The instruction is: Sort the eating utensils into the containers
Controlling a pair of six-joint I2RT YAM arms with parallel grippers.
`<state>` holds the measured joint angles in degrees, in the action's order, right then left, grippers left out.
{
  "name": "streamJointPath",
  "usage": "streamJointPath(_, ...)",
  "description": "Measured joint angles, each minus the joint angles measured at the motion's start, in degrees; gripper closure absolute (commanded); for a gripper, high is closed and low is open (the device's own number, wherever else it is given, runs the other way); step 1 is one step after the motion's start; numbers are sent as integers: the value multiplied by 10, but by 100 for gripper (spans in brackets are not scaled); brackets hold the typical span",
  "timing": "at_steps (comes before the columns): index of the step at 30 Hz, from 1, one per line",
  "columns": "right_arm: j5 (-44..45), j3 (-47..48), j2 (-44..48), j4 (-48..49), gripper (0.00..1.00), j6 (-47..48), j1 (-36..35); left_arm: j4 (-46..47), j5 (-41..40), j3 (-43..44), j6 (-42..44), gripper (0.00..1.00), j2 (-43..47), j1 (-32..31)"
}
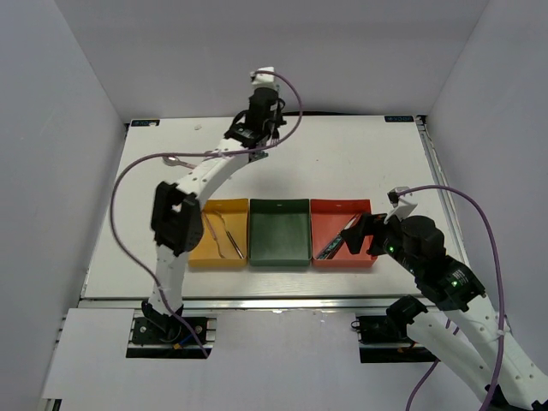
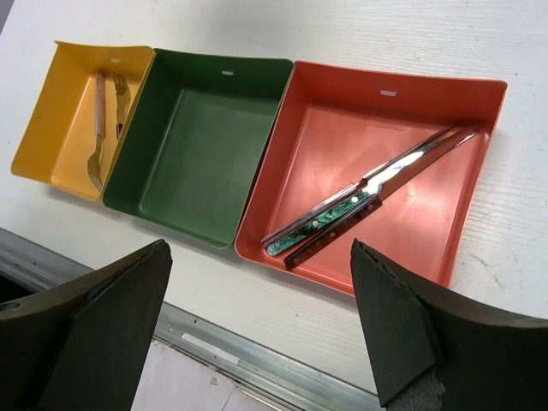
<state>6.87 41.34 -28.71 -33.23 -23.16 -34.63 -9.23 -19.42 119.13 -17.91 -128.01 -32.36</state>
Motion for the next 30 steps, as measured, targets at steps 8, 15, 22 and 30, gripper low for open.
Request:
streamJointPath(8, -9, 0, 0, 3, 11, 0, 0, -57, -163, -376, -147, 100, 369, 0)
streamJointPath(15, -13, 0, -7, 11, 11, 0, 0, -138, -209, -619, -269, 100, 548, 1)
streamJointPath(22, -29, -9, -23, 50, 11, -10, 0, -150, -204, -744, -336, 100, 581, 1)
streamJointPath(30, -48, -28, -43, 67, 11, -23, 0, -129, -202, -808, -391, 98, 584, 1)
